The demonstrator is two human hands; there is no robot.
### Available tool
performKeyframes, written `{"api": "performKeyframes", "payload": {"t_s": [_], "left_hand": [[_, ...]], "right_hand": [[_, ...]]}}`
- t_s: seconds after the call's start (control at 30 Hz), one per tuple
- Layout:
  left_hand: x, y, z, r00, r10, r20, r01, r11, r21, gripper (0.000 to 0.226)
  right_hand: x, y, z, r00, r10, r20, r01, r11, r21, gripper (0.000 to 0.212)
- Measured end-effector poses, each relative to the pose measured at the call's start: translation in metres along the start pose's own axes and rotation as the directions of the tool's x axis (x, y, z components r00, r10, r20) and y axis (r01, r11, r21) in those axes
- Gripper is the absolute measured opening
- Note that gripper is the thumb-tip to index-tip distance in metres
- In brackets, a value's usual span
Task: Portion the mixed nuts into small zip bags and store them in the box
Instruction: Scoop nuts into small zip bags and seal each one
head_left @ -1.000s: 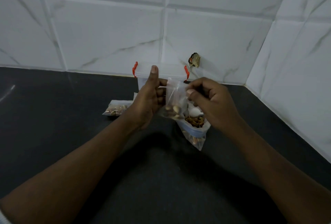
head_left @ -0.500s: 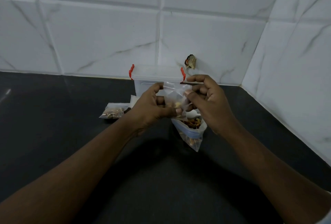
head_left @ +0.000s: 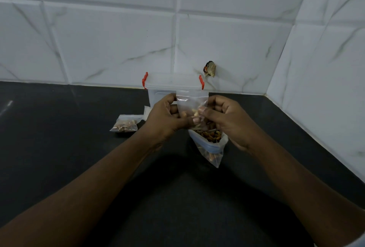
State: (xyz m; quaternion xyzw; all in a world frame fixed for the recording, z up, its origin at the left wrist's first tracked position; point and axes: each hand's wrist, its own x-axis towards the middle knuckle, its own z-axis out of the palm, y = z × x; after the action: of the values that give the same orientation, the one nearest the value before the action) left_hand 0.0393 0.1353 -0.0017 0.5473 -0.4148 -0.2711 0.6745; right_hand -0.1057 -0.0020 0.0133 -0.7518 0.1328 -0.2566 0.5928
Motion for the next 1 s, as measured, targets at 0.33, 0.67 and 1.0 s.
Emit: {"api": "performKeyframes", "payload": {"t_s": [0.33, 0.67, 1.0], "left_hand": [[0.0005, 0.0028, -0.0003, 0.999, -0.045, 0.016, 0.046, 0.997, -0.062, 0.052], [0.0013, 0.0031, -0.0015, 0.996, -0.081, 0.021, 0.083, 0.989, -0.121, 0.033], [-0.0003, 0.0081, 0.0032, 0.995, -0.099, 0.009, 0.099, 0.977, -0.189, 0.031]], "right_hand": [[-0.0001, 0.0005, -0.0004, 0.996, -0.074, -0.042, 0.071, 0.995, -0.076, 0.007], [-0.0021, -0.004, 0.0013, 0.998, -0.058, -0.026, 0.055, 0.995, -0.086, 0.028], [-0.003, -0.0064, 0.002, 0.991, -0.092, -0.093, 0.078, 0.986, -0.144, 0.019]]}}
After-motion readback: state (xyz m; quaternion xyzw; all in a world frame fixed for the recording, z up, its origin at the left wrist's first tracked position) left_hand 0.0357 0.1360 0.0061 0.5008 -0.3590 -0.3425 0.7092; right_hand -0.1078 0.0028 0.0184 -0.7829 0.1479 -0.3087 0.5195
